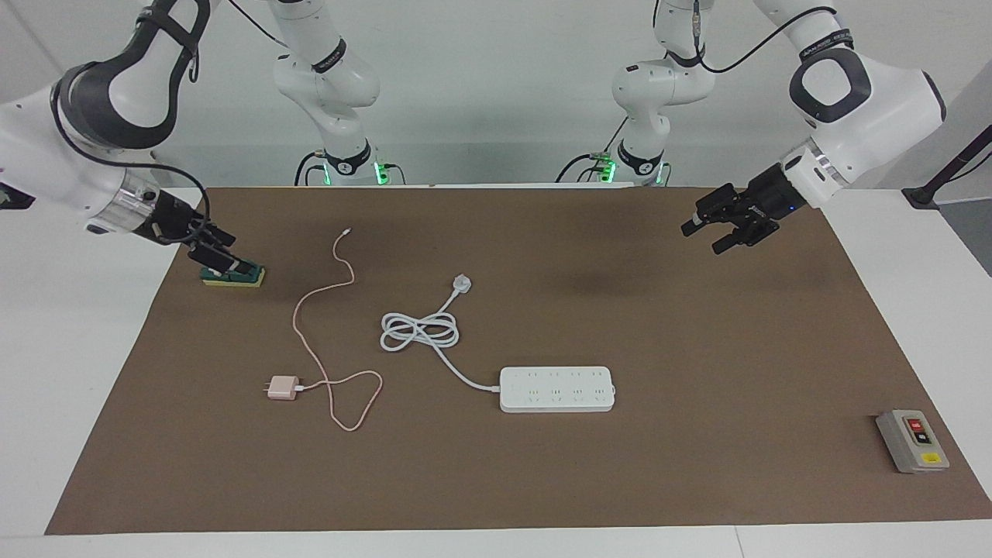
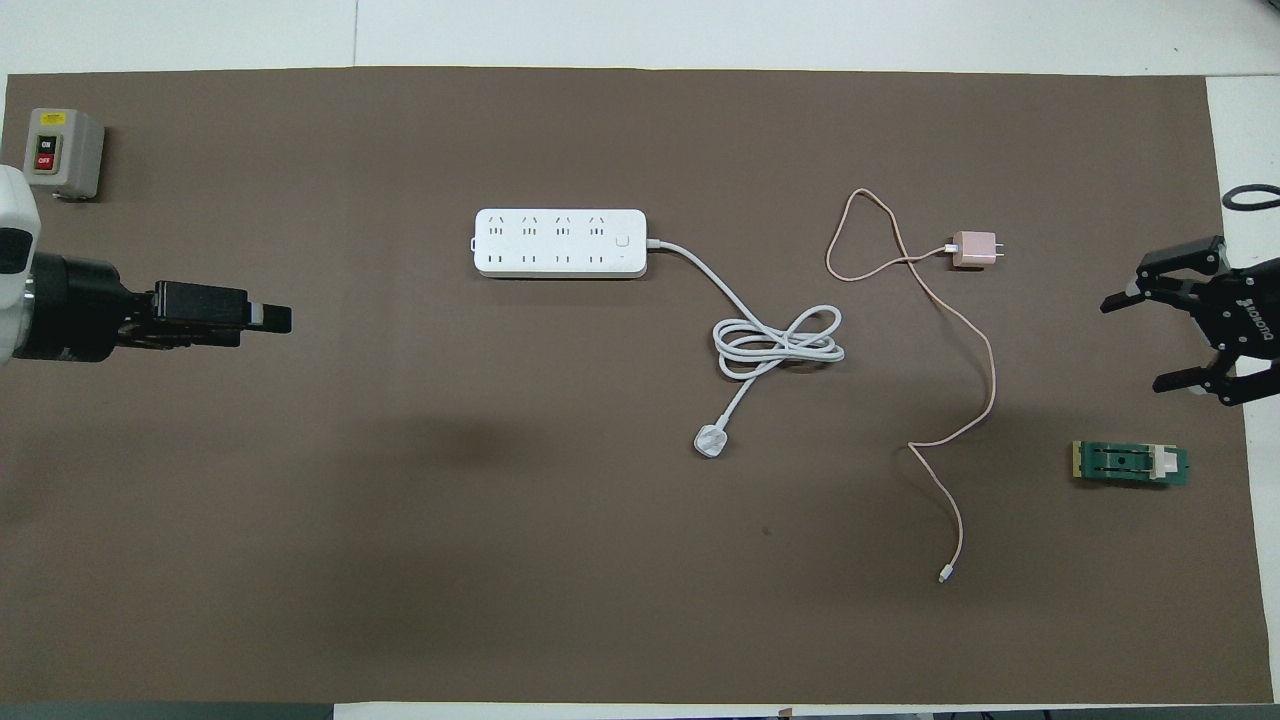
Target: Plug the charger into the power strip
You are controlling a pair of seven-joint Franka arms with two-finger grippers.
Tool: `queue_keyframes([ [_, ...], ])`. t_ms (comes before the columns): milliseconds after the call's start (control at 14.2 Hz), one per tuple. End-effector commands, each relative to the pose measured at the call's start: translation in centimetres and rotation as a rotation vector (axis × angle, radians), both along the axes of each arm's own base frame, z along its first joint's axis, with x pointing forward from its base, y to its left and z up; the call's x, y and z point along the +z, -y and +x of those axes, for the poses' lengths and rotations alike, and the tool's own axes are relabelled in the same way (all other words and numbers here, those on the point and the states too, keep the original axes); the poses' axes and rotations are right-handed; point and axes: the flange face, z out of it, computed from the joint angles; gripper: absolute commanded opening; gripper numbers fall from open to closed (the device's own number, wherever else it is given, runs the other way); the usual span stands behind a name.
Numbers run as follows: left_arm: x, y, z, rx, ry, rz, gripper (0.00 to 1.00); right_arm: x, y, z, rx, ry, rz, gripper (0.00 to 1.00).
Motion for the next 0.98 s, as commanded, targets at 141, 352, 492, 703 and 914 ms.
queue_keyframes([
  [141, -2.2, 4.8, 1.0, 0.026, -0.046, -0.247, 1.0, -6.3, 2.4, 2.8, -0.144, -0.06, 0.134, 1.0],
  [352, -4.5, 7.3, 2.9, 0.037, -0.061, -0.344, 1.0, -10.4, 1.6, 3.8, -0.177, -0.123, 0.178, 1.0],
  [492, -5.5, 9.4, 3.9, 0.038, -0.058, -0.426, 1.0, -12.1, 1.1, 4.3, -0.182, -0.127, 0.162, 1.0],
  [703, -9.8, 11.7, 6.1, 0.003, -0.013, -0.575, 1.0, -13.7, 1.7, 5.6, -0.192, -0.121, 0.146, 1.0],
  [914, -10.8, 13.7, 6.4, -0.009, 0.01, -0.613, 1.0, -15.7, 2.4, 6.4, -0.213, -0.113, 0.129, 1.0],
])
